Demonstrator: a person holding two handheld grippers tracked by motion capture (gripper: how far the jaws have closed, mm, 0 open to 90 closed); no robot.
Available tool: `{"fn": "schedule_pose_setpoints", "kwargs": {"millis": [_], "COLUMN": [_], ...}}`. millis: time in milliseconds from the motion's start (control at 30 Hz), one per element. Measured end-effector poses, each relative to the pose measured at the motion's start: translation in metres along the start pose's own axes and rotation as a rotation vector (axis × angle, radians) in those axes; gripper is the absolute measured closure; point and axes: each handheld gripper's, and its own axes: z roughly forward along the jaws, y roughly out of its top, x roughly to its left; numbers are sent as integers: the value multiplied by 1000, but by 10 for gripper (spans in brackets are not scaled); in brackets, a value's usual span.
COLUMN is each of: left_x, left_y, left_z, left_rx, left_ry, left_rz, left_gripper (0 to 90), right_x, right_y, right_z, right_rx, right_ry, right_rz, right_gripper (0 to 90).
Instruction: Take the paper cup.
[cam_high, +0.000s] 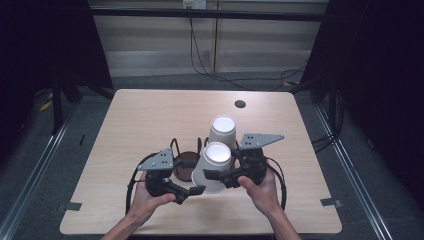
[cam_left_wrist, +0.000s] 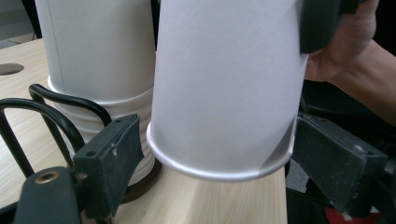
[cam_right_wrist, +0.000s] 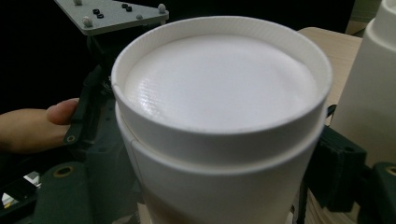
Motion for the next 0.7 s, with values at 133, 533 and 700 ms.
{"fn": "schedule_pose_setpoints", "kwargs": {"millis": [133, 533, 700], "left_x": [1, 2, 2], "left_y": [-3, 0, 0], "left_z": [2, 6, 10], "left_rx": [-7, -7, 8], "left_ry": [-8, -35, -41], "left_rz": [-7, -11, -9], "left_gripper": [140, 104, 72], "right_x": [1, 4, 5], "right_y": [-1, -2, -2], "right_z": [4, 14, 18], "right_rx": [5, 6, 10], "right_ry": [12, 39, 50], "right_rz": [4, 7, 14], "right_gripper": [222, 222, 222]}}
